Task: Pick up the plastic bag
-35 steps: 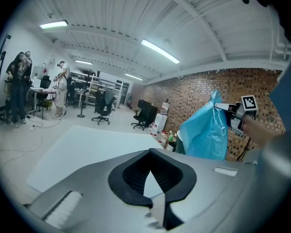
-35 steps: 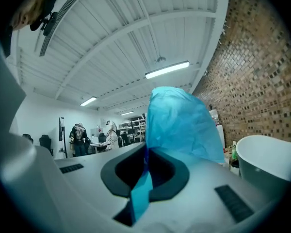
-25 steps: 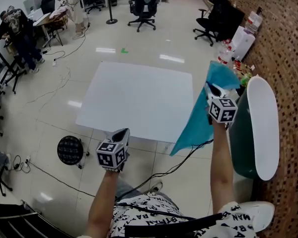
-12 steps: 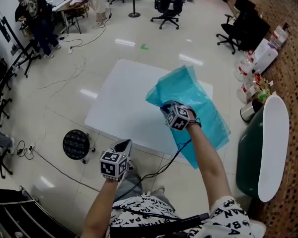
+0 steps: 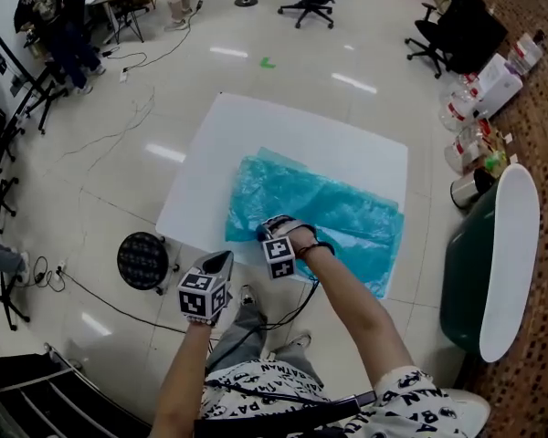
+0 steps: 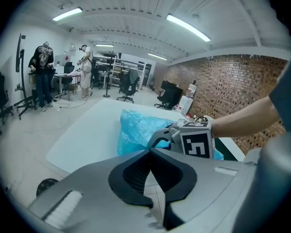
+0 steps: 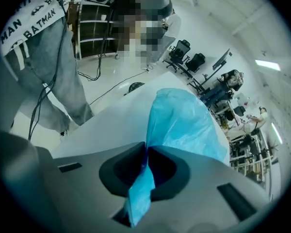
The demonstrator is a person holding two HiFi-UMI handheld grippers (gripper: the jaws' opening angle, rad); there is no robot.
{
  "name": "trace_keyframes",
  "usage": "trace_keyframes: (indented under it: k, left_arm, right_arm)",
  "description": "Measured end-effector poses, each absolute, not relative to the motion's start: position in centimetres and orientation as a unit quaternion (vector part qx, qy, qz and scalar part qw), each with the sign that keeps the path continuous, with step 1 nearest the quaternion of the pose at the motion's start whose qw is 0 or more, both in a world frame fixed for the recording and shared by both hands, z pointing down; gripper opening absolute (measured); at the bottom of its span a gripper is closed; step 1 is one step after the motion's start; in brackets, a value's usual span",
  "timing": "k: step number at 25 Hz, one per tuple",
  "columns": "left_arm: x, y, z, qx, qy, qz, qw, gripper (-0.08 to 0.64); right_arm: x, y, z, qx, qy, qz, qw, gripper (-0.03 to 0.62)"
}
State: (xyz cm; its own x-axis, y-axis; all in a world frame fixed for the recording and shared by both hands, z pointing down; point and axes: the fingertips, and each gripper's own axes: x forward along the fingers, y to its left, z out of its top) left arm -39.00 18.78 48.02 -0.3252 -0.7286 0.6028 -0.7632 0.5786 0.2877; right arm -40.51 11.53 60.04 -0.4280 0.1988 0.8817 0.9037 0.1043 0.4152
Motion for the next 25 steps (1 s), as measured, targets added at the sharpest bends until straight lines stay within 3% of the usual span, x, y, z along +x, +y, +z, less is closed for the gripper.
trace_keyframes:
  k: [2, 6, 10, 13, 17, 20, 25]
  left_arm:
    - [-40.0, 18.7, 48.9, 0.458, -0.812, 0.026, 0.361, 0.0]
    - [-41.3, 18.9, 50.1, 0.457, -0.809, 0.031, 0.367, 0.0]
    - [-41.6, 17.9, 51.1, 0.465, -0.801, 0.048, 0.373, 0.0]
    - [-40.8, 16.5, 52.8, 0.481, -0.786, 0.069, 0.382, 0.0]
    - [-39.3, 15.0, 55.5, 0.496, -0.773, 0.079, 0.388, 0.0]
    - [-39.2, 15.1, 58.4, 0.49, -0.766, 0.103, 0.404, 0.0]
    - [-41.0, 15.2, 60.4, 0.471, -0.762, 0.113, 0.43, 0.0]
  right_arm:
    - [-40.7, 12.2, 60.0, -0.412, -0.678, -0.505, 0.34, 0.04]
    - [-40.3, 13.7, 58.9, -0.403, -0.746, -0.391, 0.359, 0.212]
    - [-41.0, 10.7, 53.7, -0.307, -0.876, -0.16, 0.335, 0.356]
    - [-38.6, 0.7, 51.6, -0.154, -0.933, -0.026, 0.324, 0.357]
    - [-28.8, -12.8, 56.4, 0.037, -0.916, 0.03, 0.399, 0.357]
    - [-22.6, -15.9, 59.5, 0.094, -0.884, 0.055, 0.455, 0.357]
    - [-17.3, -16.0, 61.2, 0.134, -0.859, 0.082, 0.488, 0.357]
